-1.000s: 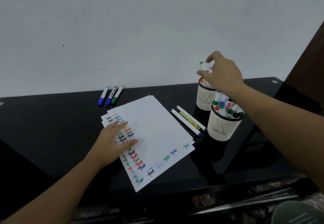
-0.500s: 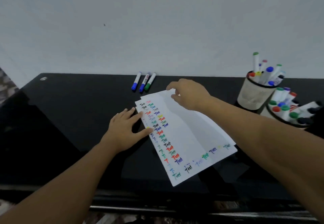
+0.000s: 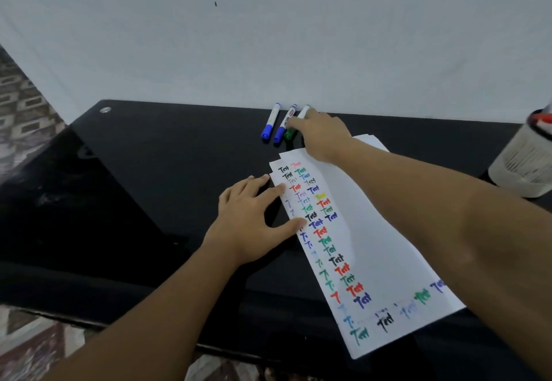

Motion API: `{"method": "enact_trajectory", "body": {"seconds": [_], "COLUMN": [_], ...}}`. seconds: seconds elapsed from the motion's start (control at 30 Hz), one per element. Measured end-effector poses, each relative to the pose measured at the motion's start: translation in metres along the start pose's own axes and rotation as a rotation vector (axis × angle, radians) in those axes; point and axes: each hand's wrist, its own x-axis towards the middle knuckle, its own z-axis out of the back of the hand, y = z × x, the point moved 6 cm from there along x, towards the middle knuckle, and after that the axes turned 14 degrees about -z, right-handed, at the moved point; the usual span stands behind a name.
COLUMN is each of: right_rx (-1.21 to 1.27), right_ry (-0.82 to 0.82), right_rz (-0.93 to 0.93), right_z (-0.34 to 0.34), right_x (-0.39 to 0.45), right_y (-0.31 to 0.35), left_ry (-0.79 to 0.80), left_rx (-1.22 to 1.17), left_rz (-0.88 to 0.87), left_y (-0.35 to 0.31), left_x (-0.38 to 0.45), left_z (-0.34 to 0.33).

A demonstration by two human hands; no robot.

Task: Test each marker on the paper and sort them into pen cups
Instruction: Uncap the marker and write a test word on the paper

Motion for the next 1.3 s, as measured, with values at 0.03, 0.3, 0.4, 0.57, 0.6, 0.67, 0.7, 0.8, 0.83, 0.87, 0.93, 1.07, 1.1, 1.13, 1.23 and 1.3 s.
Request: {"method": "enact_trajectory", "body": {"seconds": [0.03, 0.3, 0.4, 0.57, 0.6, 0.67, 0.7, 0.8, 0.83, 0.87, 0.93, 1.07, 1.1, 1.13, 1.23, 1.3], "right_rx": [-0.019, -0.206, -0.224, -0.272, -0.218, -0.058, 0.019, 0.157, 0.178, 0.192, 0.203, 0.075, 0.048, 0.038, 0.057, 0.065], "right_ry": [-0.034, -0.049, 0.001, -0.1, -0.128, -0.157, -0.172, -0.187, -0.163, -0.124, -0.049, 0.054, 0.063, 0.066, 0.046, 0.028], "right_rz": [0.02, 0.233, 0.239, 0.298, 0.298, 0.29, 0.287, 0.27, 0.256, 0.243, 0.231, 0.216, 0.22, 0.224, 0.228, 0.233], "right_z": [0.0, 0.001, -0.002, 0.005, 0.01, 0.024, 0.032, 0.053, 0.055, 0.054, 0.048, 0.031, 0.028, 0.025, 0.022, 0.023], "right_x": [0.002, 0.014, 0.015, 0.006, 0.0, -0.017, -0.027, -0.055, -0.065, -0.075, -0.097, -0.136, -0.143, -0.148, -0.158, -0.161], "right_y": [0.001, 0.0, -0.004, -0.004, -0.004, -0.006, -0.007, -0.009, -0.011, -0.012, -0.014, -0.013, -0.011, -0.008, -0.001, 0.002], "left_ry": [0.001, 0.007, -0.008, -0.033, -0.033, -0.033, -0.039, -0.05, -0.054, -0.061, -0.081, -0.158, -0.183, -0.205, -0.245, -0.268], "left_rx": [-0.002, 0.001, -0.002, 0.006, 0.007, 0.006, 0.002, 0.001, 0.0, -0.005, -0.015, -0.022, -0.01, 0.004, 0.052, 0.077], "left_rz": [-0.002, 0.003, 0.0, -0.004, -0.004, -0.009, -0.009, -0.006, -0.006, -0.005, -0.007, -0.069, -0.105, -0.139, -0.231, -0.289], "left_y": [0.001, 0.003, 0.002, 0.005, 0.006, 0.006, 0.007, 0.008, 0.007, 0.007, 0.006, -0.002, -0.005, -0.007, -0.011, -0.014], "left_x": [0.0, -0.001, 0.0, -0.001, -0.001, 0.0, 0.0, 0.002, 0.002, 0.002, 0.002, 0.001, -0.001, -0.002, -0.005, -0.006], "left_z": [0.0, 0.0, -0.001, 0.001, 0.001, 0.001, 0.002, 0.002, 0.002, 0.002, 0.003, 0.01, 0.011, 0.012, 0.011, 0.011]}}
